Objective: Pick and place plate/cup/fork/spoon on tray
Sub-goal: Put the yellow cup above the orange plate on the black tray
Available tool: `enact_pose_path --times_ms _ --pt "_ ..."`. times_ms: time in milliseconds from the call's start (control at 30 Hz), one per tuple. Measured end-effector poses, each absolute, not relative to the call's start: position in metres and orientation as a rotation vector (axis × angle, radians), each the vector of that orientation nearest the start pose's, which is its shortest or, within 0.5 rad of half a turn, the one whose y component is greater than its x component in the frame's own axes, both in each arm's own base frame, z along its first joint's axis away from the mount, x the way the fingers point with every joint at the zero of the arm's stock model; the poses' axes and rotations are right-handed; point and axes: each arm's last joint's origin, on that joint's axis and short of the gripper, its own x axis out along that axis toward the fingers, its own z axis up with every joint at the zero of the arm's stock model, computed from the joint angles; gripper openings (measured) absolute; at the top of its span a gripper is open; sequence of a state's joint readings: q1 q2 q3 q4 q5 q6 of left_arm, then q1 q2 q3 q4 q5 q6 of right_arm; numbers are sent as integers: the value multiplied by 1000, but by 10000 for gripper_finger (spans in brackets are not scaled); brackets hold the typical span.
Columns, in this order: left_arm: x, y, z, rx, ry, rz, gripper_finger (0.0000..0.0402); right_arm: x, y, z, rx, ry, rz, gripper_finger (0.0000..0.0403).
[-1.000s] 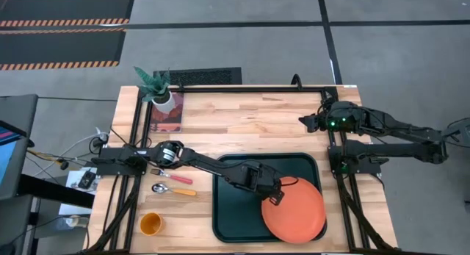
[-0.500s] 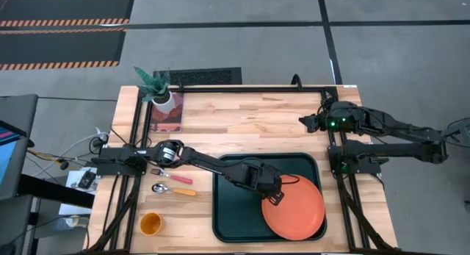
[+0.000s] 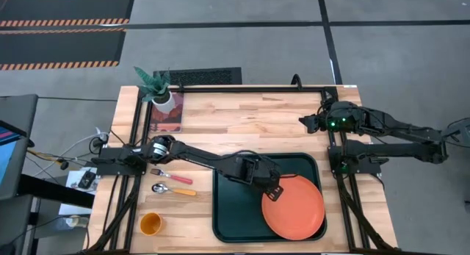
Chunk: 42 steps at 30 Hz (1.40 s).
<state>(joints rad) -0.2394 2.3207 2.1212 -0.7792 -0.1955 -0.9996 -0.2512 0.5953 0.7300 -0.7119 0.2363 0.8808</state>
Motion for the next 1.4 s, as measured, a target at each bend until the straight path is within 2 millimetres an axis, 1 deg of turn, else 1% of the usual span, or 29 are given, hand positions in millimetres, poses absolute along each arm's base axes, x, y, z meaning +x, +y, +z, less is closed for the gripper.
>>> enact_pose_path --times_ms 67,133,200,300,367,467,500,567,633,700,833,900,1000,1133,1200,1267,1333,1400 --pt "485 -112 241 -672 890 423 179 111 -36 292 841 336 -698 209" --pt "472 -110 259 -617 924 410 176 111 -35 291 825 343 -692 209" --pt "453 -107 278 -530 994 411 174 111 -35 292 802 356 -676 209" --pt "415 -108 307 -431 1114 448 174 111 -35 291 787 373 -654 209" --pt "387 -116 329 -416 1155 468 174 111 -34 291 784 381 -654 209" --pt "339 -136 365 -423 1145 488 174 111 -34 290 784 391 -658 209" --pt "323 -144 374 -422 1136 486 174 111 -34 290 782 393 -657 209" --pt "295 -160 380 -421 1133 493 174 110 -34 289 778 398 -658 209" --pt "274 -178 377 -410 1145 460 174 110 -34 289 777 407 -661 209" --pt "256 -193 366 -384 1190 440 174 109 -34 288 776 416 -665 209" --pt "220 -216 333 -300 1349 403 174 109 -34 287 775 424 -668 209" --pt "203 -223 319 -322 1386 399 174 109 -34 287 776 424 -669 209" --pt "176 -223 309 -438 1350 397 174 109 -34 287 776 424 -670 209" --pt "149 -212 297 -526 1314 365 174 111 -35 286 773 433 -681 209" --pt "140 -208 289 -537 1325 314 174 113 -35 285 770 443 -691 209" --pt "135 -206 277 -535 1362 254 174 115 -36 284 768 457 -698 209" --pt "130 -203 261 -486 1427 238 174 117 -36 281 766 482 -705 209" --pt "125 -199 250 -440 1469 244 174 119 -37 279 763 513 -715 209"
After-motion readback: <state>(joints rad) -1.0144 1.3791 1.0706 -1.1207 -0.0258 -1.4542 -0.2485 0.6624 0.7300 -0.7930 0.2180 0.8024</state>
